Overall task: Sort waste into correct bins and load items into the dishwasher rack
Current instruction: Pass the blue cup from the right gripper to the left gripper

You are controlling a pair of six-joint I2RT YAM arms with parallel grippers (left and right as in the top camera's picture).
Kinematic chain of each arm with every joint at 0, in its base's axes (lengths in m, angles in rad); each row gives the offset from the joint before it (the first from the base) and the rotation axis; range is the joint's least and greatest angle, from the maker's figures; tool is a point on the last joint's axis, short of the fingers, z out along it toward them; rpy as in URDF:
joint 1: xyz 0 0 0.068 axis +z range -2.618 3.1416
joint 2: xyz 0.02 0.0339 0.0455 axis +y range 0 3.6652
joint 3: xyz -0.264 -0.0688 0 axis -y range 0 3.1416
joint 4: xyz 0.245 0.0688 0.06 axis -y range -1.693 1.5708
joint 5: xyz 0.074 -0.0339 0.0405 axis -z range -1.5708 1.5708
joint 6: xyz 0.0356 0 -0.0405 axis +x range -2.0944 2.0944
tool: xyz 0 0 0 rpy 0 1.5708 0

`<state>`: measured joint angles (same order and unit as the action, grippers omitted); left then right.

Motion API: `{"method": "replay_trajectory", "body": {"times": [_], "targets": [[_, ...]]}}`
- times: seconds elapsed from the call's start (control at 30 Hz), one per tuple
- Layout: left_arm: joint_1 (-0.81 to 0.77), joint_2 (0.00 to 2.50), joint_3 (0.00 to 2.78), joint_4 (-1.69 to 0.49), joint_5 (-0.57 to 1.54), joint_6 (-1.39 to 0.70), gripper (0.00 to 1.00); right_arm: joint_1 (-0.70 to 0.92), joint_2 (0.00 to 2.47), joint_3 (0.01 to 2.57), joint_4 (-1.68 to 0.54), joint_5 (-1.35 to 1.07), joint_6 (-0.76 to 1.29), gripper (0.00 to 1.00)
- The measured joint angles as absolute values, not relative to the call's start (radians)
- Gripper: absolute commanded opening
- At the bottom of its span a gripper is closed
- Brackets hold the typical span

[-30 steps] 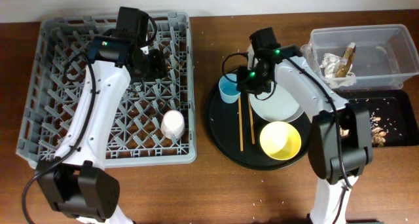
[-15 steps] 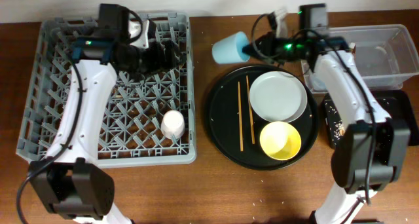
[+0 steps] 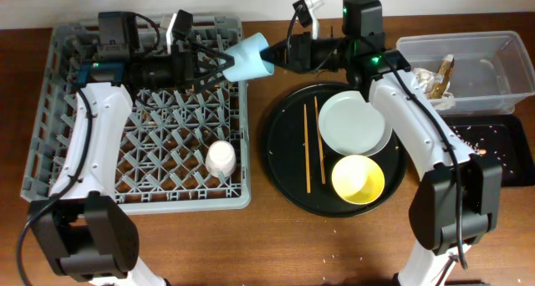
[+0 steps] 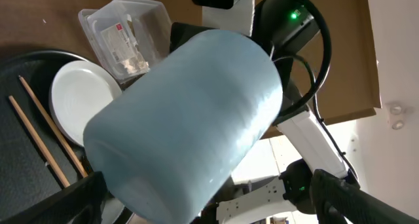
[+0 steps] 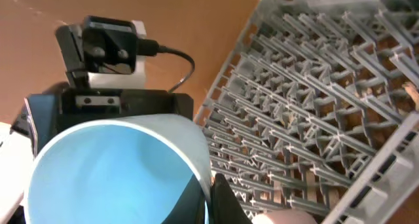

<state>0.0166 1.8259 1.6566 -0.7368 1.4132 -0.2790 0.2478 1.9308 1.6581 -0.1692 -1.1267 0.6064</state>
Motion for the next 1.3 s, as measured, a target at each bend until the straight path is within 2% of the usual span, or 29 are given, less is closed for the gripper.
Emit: {"method": "replay_trajectory", "body": {"times": [0.1, 0.17, 0.23, 0.33, 0.73, 0.8, 0.83, 0.9, 0.93, 0.97, 1.03, 1.1, 1.23, 1.3], "targets": [[0.011, 1.826, 1.657, -0.734, 1.442, -0.276, 0.98, 0.257, 1.933, 1.653, 0.057, -1.143, 0.719, 0.04], [-0.014, 1.826, 1.657, -0.736, 1.469, -0.276, 0.99, 0.263, 1.933, 1.655, 0.087, -1.154, 0.778, 0.04], [-0.015, 1.826, 1.657, -0.736, 1.478, -0.276, 0.99, 0.263, 1.933, 1.655, 0.062, -1.156, 0.801, 0.04], [-0.015, 1.826, 1.657, -0.737, 1.493, -0.276, 0.99, 0.275, 1.934, 1.659, -0.099, -1.155, 0.746, 0.04], [0.013, 1.827, 1.655, -0.738, 1.497, -0.276, 0.93, 0.329, 1.954, 1.659, -0.16, -1.22, 0.666, 0.04], [0.021, 1.827, 1.655, -0.739, 1.496, -0.276, 0.89, 0.329, 1.957, 1.659, -0.181, -1.232, 0.642, 0.04], [0.021, 1.827, 1.655, -0.739, 1.495, -0.275, 0.82, 0.329, 1.957, 1.659, -0.187, -1.237, 0.634, 0.04], [0.021, 1.827, 1.654, -0.74, 1.491, -0.276, 0.56, 0.328, 1.957, 1.659, -0.188, -1.245, 0.624, 0.04], [0.021, 1.827, 1.653, -0.74, 1.488, -0.273, 0.48, 0.328, 1.957, 1.659, -0.189, -1.251, 0.625, 0.04], [0.021, 1.828, 1.652, -0.74, 1.483, -0.272, 0.41, 0.328, 1.957, 1.66, -0.188, -1.256, 0.625, 0.09], [0.021, 1.83, 1.651, -0.741, 1.48, -0.27, 0.37, 0.328, 1.957, 1.661, -0.188, -1.261, 0.622, 0.36], [0.021, 1.83, 1.651, -0.737, 1.489, -0.269, 0.32, 0.328, 1.959, 1.66, -0.199, -1.257, 0.616, 0.48], [0.021, 1.83, 1.651, -0.735, 1.38, -0.269, 0.31, 0.289, 1.959, 1.66, -0.229, -1.259, 0.59, 0.72], [0.021, 1.83, 1.651, -0.754, 1.225, -0.269, 0.32, 0.203, 1.962, 1.664, -0.349, -1.249, 0.539, 0.77]]}}
